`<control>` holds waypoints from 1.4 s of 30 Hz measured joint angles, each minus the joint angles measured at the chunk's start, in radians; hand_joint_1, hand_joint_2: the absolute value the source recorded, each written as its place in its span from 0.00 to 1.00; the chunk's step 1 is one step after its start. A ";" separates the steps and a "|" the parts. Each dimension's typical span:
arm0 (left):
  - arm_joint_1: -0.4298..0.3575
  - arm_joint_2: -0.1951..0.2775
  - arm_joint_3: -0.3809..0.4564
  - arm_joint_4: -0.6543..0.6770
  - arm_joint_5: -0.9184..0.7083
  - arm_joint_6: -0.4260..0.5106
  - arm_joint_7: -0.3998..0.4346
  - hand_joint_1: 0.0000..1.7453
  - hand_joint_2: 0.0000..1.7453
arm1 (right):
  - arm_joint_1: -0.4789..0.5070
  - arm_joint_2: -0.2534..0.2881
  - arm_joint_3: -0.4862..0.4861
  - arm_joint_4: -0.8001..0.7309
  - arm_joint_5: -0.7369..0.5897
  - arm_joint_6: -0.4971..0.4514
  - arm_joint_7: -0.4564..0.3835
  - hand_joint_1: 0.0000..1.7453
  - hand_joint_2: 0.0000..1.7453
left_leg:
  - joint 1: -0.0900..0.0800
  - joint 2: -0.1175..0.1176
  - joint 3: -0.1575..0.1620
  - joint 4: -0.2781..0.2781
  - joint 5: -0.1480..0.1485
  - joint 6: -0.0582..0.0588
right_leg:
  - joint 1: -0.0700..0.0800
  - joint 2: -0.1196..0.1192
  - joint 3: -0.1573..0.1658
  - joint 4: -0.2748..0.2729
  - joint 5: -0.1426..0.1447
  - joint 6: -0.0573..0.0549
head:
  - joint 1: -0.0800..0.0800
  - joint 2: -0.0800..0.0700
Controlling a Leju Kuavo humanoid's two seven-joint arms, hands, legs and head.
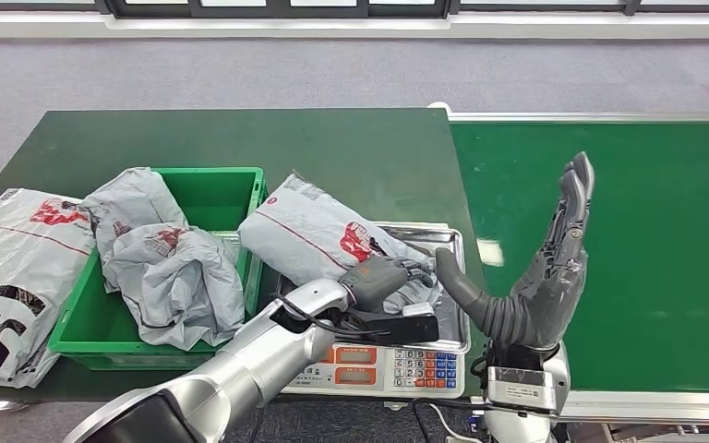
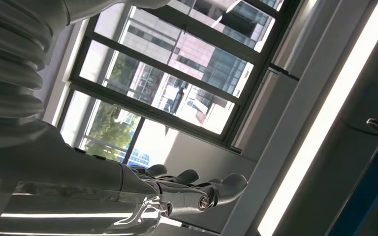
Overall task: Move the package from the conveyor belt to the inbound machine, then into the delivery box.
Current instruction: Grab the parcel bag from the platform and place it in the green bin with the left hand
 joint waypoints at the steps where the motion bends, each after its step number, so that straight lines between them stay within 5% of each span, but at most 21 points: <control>1: -0.003 0.000 -0.002 0.003 -0.002 0.002 0.001 1.00 1.00 | 0.000 0.000 0.000 0.000 -0.001 0.000 0.000 0.00 1.00 | 0.000 0.000 0.000 0.000 0.000 0.000 | 0.000 0.000 0.000 0.000 0.000 0.000 | 0.000 0.000; 7: -0.014 0.003 -0.008 0.013 -0.003 0.041 0.008 1.00 1.00 | 0.000 -0.001 0.000 0.000 -0.004 0.002 0.000 0.00 1.00 | 0.000 0.000 0.001 0.000 0.000 0.000 | 0.000 0.000 0.000 0.000 0.000 0.000 | 0.000 0.000; 17: -0.035 0.086 -0.008 -0.083 -0.147 0.286 0.106 1.00 1.00 | 0.000 -0.001 0.000 0.000 -0.001 0.031 0.000 0.00 1.00 | 0.001 0.000 0.000 0.000 0.001 -0.001 | 0.000 0.001 -0.001 0.000 0.000 0.000 | 0.000 0.000; 42: -0.038 0.137 -0.008 -0.174 -0.175 0.282 0.128 1.00 1.00 | -0.001 -0.001 0.000 0.000 -0.001 0.035 0.000 0.00 1.00 | 0.000 0.000 -0.001 0.000 0.001 -0.001 | 0.000 0.000 -0.002 0.000 0.000 0.000 | 0.000 0.000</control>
